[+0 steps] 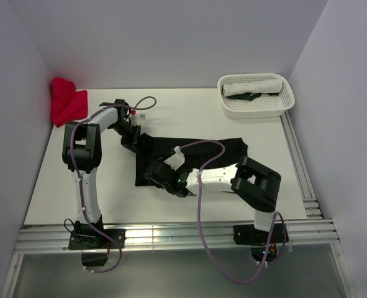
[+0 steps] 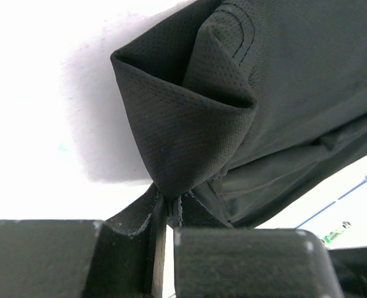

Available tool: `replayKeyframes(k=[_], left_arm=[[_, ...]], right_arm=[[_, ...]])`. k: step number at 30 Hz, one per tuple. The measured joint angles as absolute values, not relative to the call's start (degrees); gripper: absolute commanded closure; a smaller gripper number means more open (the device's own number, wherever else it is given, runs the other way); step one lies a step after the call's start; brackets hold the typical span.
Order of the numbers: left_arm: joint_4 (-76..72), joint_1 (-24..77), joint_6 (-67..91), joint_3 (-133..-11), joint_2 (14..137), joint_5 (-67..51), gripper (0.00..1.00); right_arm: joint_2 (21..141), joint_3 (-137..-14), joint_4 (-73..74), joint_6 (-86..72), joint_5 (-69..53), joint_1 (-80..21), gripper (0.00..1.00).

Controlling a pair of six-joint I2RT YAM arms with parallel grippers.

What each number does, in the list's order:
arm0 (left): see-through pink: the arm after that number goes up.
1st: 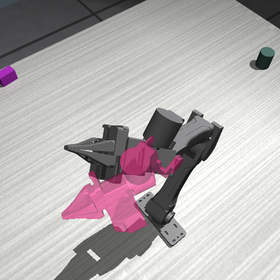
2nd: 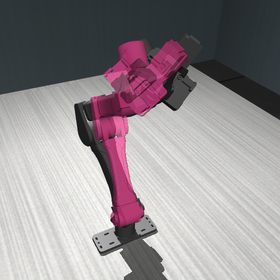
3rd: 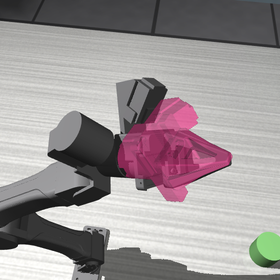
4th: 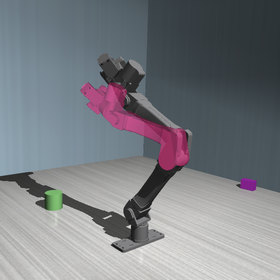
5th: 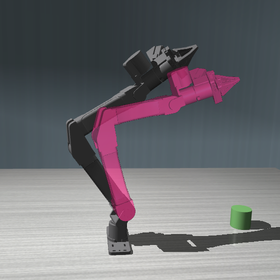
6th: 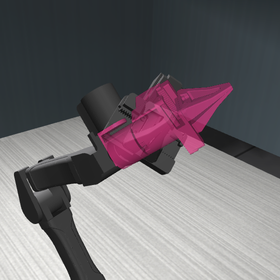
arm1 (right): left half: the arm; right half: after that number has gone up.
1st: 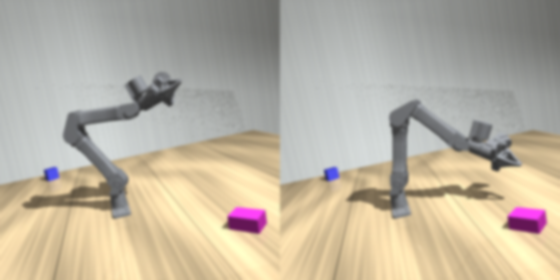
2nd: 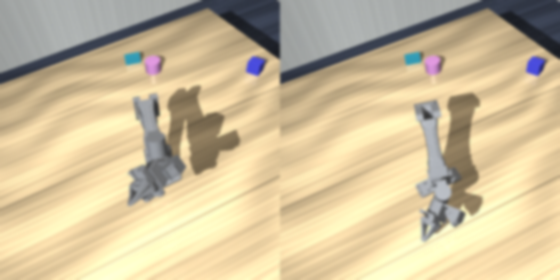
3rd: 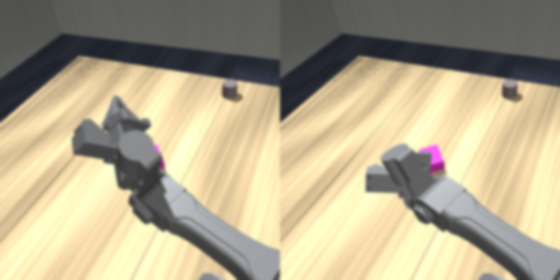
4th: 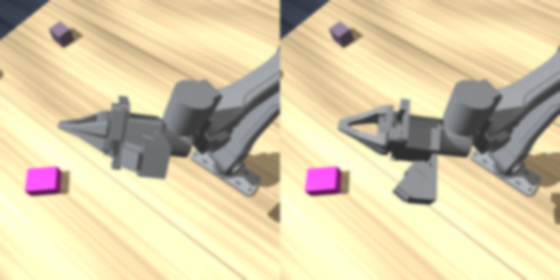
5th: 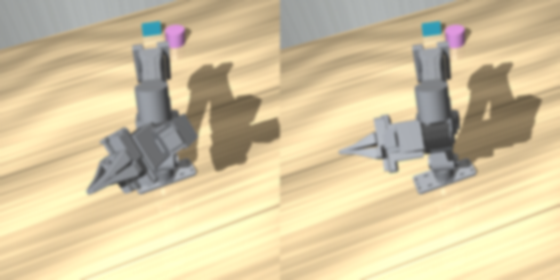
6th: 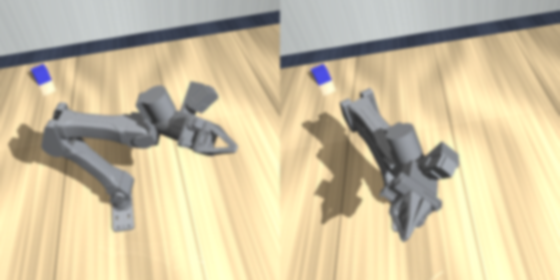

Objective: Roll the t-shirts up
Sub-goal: Roll the tshirt

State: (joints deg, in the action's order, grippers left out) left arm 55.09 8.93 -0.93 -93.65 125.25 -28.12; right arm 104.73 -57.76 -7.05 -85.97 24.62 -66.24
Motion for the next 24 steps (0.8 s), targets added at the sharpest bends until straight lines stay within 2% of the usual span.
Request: replayKeyframes(k=[5,13,24], left_arm=[[55.79,9.93,-1.04,-94.35,125.25,-25.54,0.95],[57.04,11.16,-1.06,-95.5,125.34,-23.11,0.95],[58.19,11.68,-1.06,-95.74,125.36,-22.41,0.94]], right_arm=[[106.63,-68.84,5.61,-79.81,28.45,-66.78,0.62],[118.91,-89.97,16.51,-69.71,34.02,-66.78,0.61],[128.38,-96.71,23.07,-64.16,37.32,-66.83,0.6]])
